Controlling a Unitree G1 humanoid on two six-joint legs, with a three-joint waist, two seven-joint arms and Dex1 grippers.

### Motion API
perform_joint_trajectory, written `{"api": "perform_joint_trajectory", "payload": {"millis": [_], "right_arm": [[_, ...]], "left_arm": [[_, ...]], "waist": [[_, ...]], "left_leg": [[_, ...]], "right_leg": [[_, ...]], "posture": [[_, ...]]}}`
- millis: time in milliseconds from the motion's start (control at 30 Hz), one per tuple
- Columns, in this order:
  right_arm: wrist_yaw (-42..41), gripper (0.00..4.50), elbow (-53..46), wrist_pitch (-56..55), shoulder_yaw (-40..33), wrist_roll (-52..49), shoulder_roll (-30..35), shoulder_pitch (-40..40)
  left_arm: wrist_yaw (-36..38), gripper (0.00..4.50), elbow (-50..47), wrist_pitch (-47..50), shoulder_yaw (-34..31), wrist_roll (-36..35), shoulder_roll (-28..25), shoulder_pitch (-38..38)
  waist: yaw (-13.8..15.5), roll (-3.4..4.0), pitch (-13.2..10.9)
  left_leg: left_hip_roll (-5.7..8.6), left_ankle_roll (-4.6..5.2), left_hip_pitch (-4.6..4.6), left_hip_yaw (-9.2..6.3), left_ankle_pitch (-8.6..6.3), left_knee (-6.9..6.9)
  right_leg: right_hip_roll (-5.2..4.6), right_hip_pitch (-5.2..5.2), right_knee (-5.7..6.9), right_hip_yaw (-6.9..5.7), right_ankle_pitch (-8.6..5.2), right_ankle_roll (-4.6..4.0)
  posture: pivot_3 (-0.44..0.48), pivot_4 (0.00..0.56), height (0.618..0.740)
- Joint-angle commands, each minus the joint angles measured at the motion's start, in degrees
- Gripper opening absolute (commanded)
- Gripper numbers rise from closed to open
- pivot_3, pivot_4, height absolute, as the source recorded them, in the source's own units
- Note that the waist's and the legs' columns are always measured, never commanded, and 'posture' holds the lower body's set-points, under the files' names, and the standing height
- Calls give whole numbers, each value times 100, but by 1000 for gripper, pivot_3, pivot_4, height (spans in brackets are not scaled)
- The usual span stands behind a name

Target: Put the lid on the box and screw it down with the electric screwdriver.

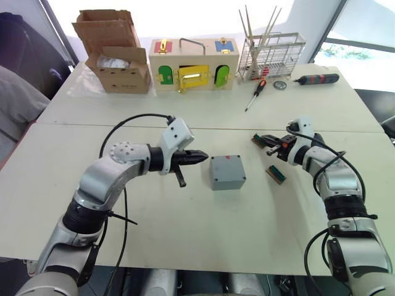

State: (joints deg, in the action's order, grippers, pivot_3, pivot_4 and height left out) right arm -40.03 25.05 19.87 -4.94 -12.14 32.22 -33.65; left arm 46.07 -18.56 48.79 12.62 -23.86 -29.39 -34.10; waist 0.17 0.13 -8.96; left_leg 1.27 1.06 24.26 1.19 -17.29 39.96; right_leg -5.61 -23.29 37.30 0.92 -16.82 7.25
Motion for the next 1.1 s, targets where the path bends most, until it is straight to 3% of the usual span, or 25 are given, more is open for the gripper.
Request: {"api": "perform_joint_trajectory", "payload": {"millis": [33, 633, 800, 933, 1100], "right_arm": [[50, 46, -211, 38, -206, -151, -10, -168], [383, 46, -497, 315, -720, -596, -19, -274], [-165, 46, -1950, 1242, -926, -1366, 396, 1], [-717, 46, -3359, 2230, -580, -2054, 752, 587], [-734, 46, -3694, 2344, -170, -2021, 693, 901]], "left_arm": [[10, 0, -78, -144, -19, 41, -48, -48], [78, 0, -117, -185, -13, 70, -108, 37], [189, 0, -354, -18, -155, -100, -333, 106], [526, 0, -672, 129, -94, -330, -703, 224], [721, 0, -850, 171, 26, -451, -881, 277]], "waist": [[-1, 0, 0], [1, 1, 0], [2, 5, -3], [9, 3, -2], [35, 3, -2]], "left_leg": [[0, 0, 0, 0, 0, 0], [0, 0, 0, 0, 0, -1], [0, 0, 1, 0, 0, -4], [-3, 1, 1, -5, -1, -8], [-2, 3, -1, -2, -2, -3]], "right_leg": [[0, 0, 0, 0, 0, 0], [0, 0, 0, 0, 0, 0], [0, -2, 1, 2, 0, 0], [1, 0, 1, 0, 0, 0], [0, 3, -8, 4, 0, 0]], "posture": [[0, 150, 740], [0, 150, 740], [0, 150, 740], [0, 150, 740], [0, 150, 740]]}}
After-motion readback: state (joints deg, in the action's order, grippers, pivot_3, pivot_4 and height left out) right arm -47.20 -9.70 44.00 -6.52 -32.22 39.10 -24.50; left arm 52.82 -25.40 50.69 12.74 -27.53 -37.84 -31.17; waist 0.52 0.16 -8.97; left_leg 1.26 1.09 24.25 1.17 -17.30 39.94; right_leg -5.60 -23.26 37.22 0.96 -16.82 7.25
